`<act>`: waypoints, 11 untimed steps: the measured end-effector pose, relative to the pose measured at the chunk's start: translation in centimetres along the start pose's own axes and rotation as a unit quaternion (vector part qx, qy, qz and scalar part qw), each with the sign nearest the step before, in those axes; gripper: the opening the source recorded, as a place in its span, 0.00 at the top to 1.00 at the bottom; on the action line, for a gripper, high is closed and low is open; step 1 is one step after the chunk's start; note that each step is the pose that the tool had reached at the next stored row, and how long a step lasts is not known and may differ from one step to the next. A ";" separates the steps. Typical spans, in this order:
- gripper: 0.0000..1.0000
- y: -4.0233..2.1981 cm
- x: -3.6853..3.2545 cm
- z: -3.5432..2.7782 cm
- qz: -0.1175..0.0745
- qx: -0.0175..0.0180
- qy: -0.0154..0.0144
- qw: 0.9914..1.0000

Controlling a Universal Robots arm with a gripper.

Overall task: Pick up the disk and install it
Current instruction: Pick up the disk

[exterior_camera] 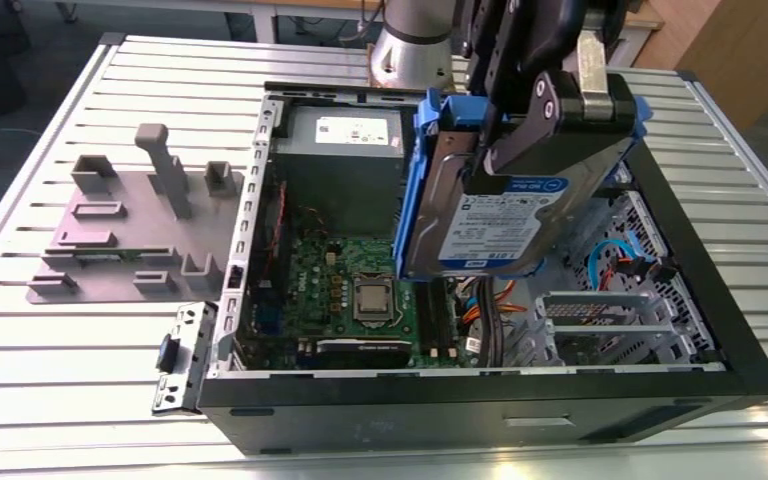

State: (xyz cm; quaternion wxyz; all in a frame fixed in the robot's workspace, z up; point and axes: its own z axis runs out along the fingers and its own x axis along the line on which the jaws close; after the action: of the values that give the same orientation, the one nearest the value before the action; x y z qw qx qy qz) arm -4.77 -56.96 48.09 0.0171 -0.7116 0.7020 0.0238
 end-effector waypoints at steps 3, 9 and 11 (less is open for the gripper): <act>0.64 -0.12 0.01 0.00 0.000 0.000 0.000 1.000; 0.64 -0.33 0.05 0.02 0.000 0.000 0.000 1.000; 0.64 -0.40 0.06 0.03 0.000 0.000 0.000 1.000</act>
State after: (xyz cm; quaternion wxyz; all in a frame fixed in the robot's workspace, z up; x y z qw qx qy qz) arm -4.37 -57.01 48.06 0.0171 -0.7116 0.7020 0.0238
